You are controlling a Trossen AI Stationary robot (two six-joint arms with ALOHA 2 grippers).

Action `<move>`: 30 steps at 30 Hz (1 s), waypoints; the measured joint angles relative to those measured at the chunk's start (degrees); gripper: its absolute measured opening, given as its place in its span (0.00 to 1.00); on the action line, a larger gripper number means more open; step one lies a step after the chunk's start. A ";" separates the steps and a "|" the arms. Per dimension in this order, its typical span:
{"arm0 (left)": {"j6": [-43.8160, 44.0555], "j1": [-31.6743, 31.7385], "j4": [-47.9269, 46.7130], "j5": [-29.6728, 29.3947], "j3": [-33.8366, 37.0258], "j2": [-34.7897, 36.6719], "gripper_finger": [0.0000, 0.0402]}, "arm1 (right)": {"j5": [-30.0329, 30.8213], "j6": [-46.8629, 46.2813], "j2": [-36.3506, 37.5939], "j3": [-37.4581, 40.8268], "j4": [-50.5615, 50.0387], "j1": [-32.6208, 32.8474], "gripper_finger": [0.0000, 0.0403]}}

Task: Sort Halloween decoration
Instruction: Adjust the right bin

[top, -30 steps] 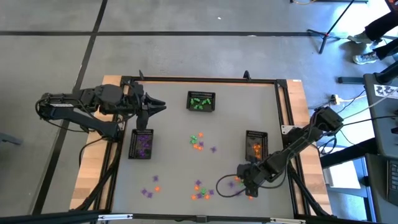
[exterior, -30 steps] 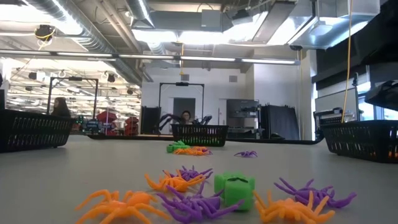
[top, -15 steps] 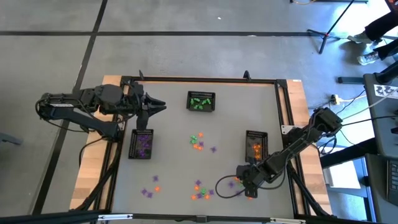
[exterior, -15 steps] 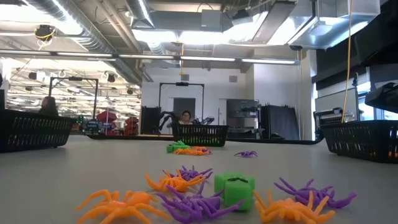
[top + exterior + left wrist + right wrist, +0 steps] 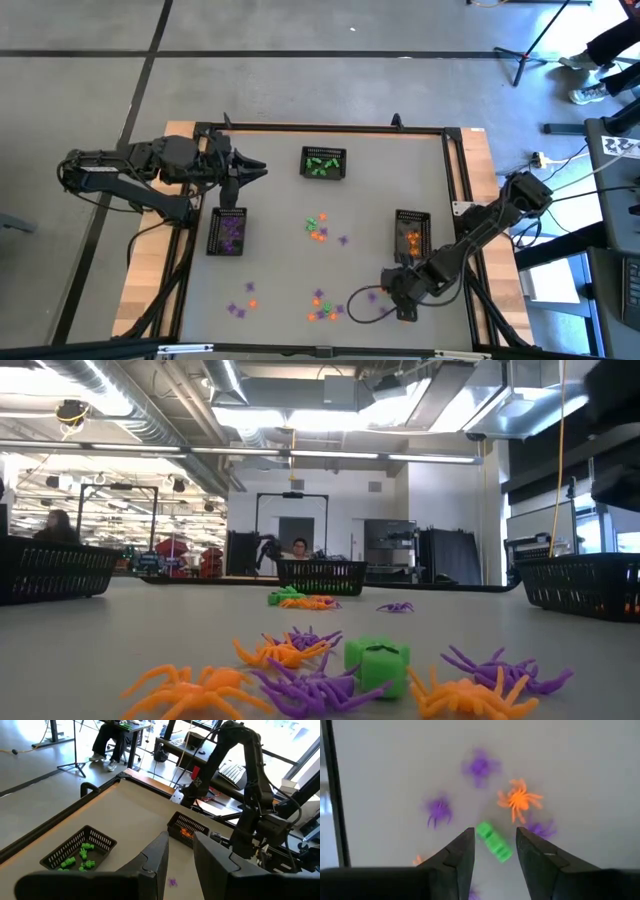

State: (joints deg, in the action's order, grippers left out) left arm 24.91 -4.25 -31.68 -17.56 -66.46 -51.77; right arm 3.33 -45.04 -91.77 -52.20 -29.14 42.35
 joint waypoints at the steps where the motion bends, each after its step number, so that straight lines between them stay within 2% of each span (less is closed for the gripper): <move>1: 0.00 0.00 0.00 0.00 0.00 0.00 0.21 | 0.06 0.66 0.00 0.12 0.23 0.46 0.35; 9: -0.02 0.00 -0.02 0.00 0.00 0.00 0.21 | 1.09 2.74 -0.11 3.18 1.01 0.48 0.35; 14: -0.01 0.00 -0.02 0.01 0.00 0.00 0.21 | -1.31 3.08 -0.11 5.88 4.76 -0.43 0.35; 21: 0.04 0.00 -0.02 0.00 0.00 0.00 0.21 | -1.64 3.48 -0.13 6.88 6.33 -0.49 0.35; 30: 0.04 0.00 -0.02 -0.98 0.00 0.00 0.21 | -1.46 2.85 -0.13 6.88 9.10 -0.51 0.24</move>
State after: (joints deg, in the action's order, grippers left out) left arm 24.95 -4.25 -31.70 -18.54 -66.46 -51.77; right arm 1.87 -42.19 -91.90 -45.32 -20.04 41.85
